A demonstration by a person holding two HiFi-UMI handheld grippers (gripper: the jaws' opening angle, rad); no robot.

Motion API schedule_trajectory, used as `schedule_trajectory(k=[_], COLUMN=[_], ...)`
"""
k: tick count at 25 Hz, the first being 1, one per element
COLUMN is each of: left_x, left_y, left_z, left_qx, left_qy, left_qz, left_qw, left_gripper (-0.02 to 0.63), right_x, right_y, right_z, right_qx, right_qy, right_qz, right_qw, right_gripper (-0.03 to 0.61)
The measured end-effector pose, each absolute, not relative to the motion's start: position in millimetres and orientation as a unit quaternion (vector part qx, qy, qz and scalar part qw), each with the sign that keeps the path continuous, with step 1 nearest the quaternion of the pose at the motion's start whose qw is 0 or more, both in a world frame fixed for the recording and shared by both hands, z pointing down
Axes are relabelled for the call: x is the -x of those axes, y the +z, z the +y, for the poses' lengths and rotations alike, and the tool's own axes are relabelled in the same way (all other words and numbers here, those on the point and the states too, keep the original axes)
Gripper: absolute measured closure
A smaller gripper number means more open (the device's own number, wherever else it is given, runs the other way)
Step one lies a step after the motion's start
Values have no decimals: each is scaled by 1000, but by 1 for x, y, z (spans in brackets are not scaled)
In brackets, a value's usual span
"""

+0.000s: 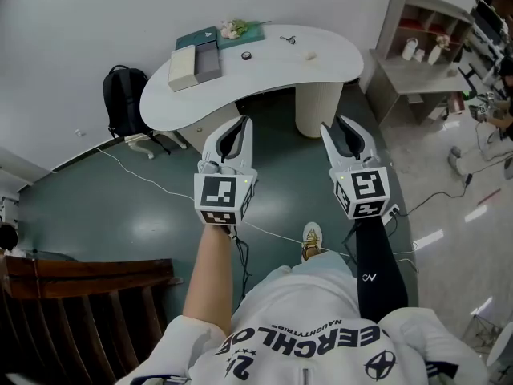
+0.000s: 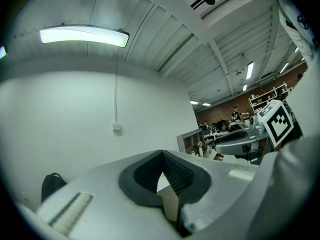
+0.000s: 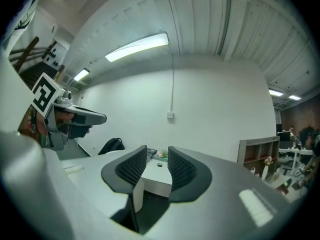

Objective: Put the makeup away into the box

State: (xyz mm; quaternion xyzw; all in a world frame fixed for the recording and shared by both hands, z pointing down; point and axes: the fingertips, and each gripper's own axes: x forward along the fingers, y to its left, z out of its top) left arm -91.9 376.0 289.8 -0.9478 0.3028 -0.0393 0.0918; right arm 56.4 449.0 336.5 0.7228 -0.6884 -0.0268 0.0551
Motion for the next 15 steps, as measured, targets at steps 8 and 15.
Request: schedule_trajectory(k=[8,15], left_x=[22,-32], left_y=[285,283], left_z=[322,297], left_qx=[950,949], left_qy=[-32,-28], left_qz=[300,302], left_qw=[78,82], left_gripper=[614,614], right_x=[-125,-176], right_y=[329,329], right_z=[384,354], right_qx=[-711,-705], right_qy=[-27,-26], right_qz=[-701,-708], right_qw=[45,37], right_gripper=[419,419])
